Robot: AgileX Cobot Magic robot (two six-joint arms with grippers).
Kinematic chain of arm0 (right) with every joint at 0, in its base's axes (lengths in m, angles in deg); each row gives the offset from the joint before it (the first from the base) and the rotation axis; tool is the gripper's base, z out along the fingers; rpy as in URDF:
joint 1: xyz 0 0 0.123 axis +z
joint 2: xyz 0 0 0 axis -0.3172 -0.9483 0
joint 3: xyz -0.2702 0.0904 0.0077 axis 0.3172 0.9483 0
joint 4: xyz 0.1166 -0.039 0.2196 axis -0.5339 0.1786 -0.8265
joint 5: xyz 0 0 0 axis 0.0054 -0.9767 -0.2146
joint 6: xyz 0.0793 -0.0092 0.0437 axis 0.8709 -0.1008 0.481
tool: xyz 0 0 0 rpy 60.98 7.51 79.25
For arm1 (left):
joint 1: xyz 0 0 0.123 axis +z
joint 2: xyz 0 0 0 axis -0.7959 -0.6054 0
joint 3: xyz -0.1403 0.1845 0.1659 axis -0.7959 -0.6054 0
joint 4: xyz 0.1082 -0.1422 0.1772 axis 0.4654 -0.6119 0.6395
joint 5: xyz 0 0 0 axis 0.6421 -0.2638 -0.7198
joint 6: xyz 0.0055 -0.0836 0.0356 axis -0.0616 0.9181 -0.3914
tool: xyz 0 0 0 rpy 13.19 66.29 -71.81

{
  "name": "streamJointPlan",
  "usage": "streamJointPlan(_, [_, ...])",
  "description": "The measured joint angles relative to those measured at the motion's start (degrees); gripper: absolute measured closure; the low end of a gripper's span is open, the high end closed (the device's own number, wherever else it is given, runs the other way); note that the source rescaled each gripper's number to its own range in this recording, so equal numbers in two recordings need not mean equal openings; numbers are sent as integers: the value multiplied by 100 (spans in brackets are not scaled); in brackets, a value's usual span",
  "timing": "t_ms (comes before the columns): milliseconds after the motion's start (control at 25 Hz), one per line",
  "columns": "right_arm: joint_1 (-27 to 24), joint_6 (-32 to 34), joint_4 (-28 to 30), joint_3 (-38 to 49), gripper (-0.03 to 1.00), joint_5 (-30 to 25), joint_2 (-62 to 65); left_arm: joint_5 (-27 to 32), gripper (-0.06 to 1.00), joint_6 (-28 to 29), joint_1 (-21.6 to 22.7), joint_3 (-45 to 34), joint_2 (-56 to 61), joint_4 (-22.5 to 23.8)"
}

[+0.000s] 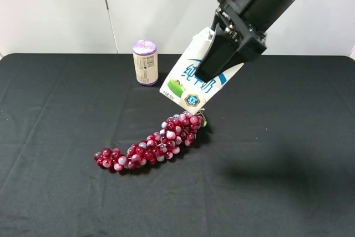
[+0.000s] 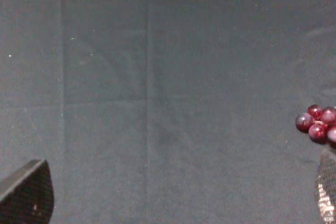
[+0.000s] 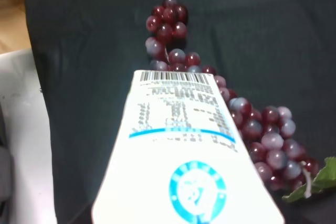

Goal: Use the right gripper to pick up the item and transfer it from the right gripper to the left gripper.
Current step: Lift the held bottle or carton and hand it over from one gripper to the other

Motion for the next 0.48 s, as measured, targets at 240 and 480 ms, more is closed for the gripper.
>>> streamJointPlan(240, [0, -384, -104, 0, 93, -43, 216, 0, -6, 0, 0, 0, 0, 0])
streamJointPlan(480, [0, -777, -268, 0, 93, -68, 238, 0, -6, 0, 0, 0, 0, 0])
